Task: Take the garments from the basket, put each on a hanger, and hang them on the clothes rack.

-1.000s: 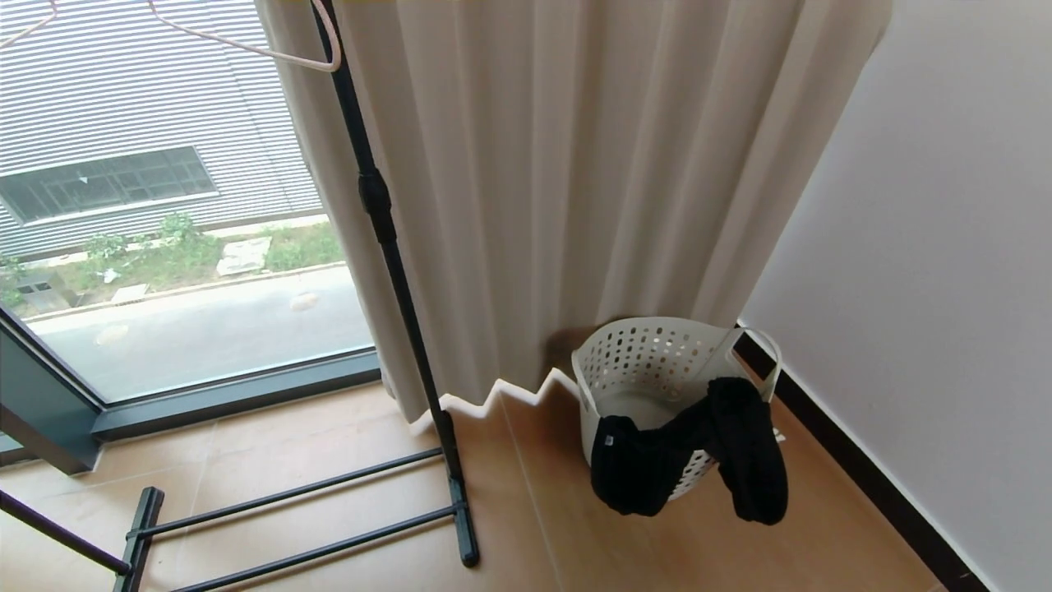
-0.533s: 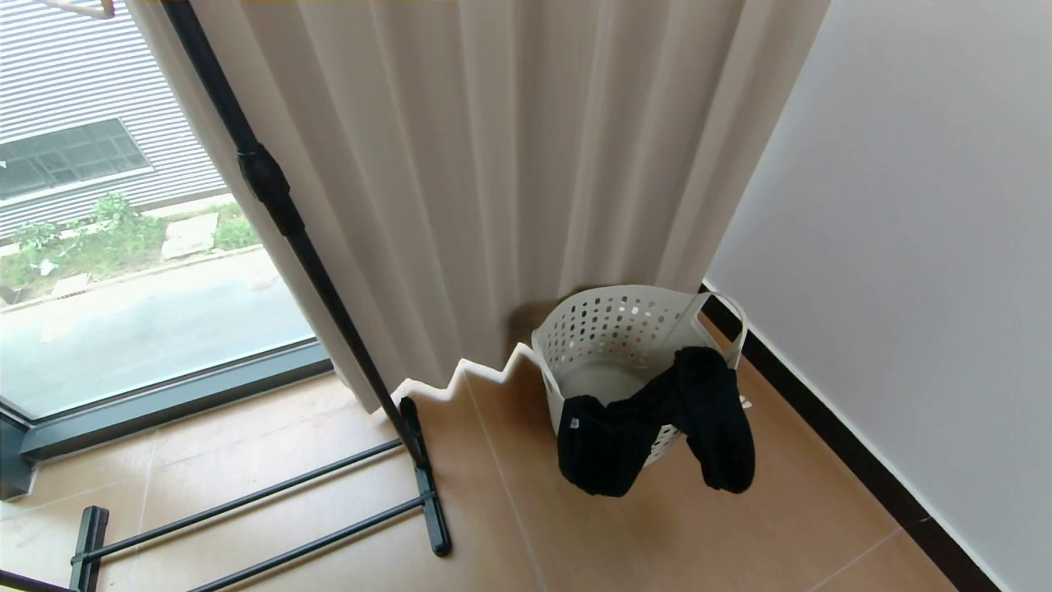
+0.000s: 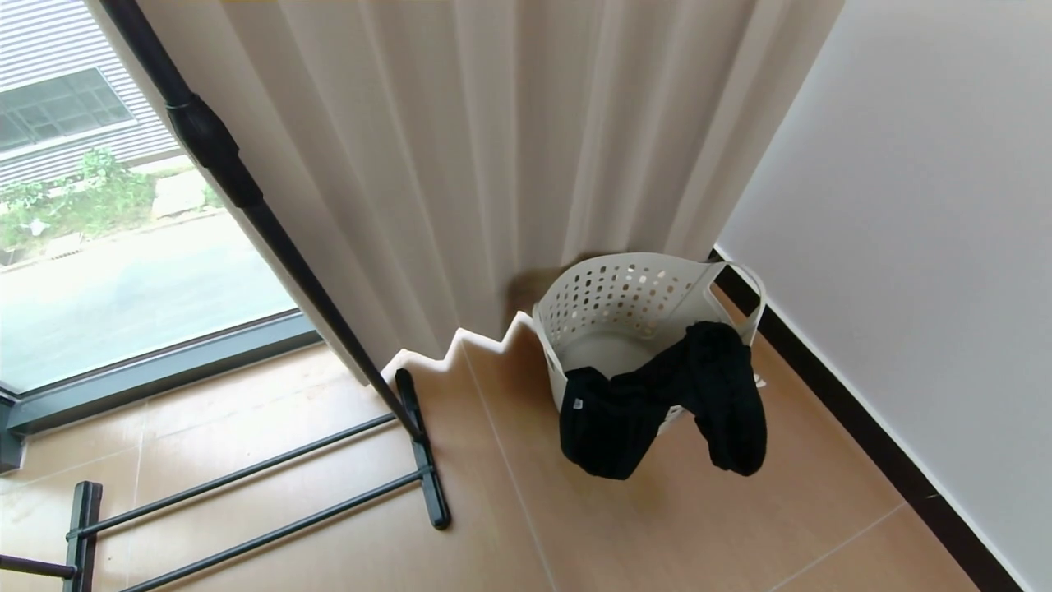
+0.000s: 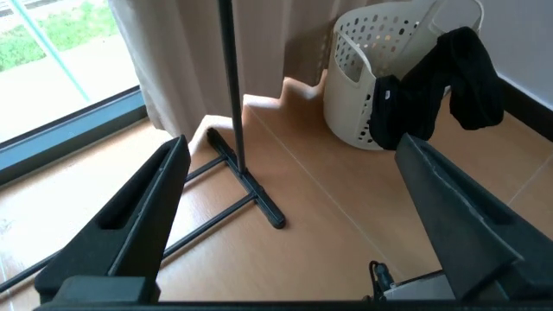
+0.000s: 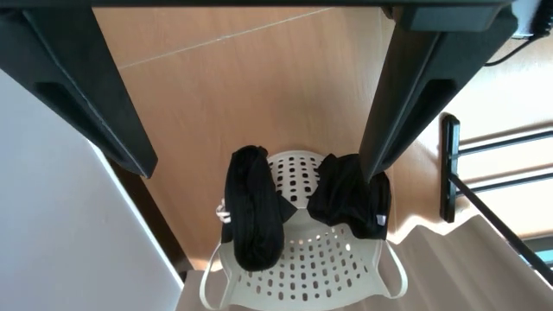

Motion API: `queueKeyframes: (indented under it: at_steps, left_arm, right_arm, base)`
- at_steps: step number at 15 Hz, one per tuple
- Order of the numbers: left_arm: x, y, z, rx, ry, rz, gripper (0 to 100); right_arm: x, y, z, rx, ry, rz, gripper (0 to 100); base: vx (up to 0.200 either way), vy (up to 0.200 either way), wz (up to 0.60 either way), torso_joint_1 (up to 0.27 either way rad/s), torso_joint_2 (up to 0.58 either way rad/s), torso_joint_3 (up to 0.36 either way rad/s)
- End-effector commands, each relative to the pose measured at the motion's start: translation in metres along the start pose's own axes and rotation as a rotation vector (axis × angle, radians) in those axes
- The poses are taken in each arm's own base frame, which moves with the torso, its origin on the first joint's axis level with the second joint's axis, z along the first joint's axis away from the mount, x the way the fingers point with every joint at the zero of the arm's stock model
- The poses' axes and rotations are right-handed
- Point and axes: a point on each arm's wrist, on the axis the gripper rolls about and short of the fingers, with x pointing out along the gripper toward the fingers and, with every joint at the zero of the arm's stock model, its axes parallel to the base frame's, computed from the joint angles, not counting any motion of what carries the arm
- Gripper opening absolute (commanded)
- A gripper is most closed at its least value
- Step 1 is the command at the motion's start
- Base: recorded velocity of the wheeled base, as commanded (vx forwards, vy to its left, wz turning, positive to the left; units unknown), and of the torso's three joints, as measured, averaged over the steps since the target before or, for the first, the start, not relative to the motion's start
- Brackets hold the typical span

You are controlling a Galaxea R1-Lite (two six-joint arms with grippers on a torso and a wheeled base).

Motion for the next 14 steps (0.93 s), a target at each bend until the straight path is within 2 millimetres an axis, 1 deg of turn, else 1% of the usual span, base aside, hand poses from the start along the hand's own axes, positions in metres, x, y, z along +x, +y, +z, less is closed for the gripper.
queueKeyframes:
  at_steps: [1,14]
  left_arm:
    - [0.0001,0.0000,0.0001,-0.001,0.001,0.000,100]
    - [0.0001,0.0000,0.0001,-0.001,0.001,0.000,100]
  right_arm:
    - [-0.0001,0.0000,0.0001,0.000,-0.001,0.001,100]
    - [-0.0002,0.0000,0.0000,-0.006,-0.002,0.001,100]
  base:
    - [0.000,0.000,0.00,0.002,0.00,-0.198]
    - [0.000,0.000,0.00,0.001,0.00,-0.198]
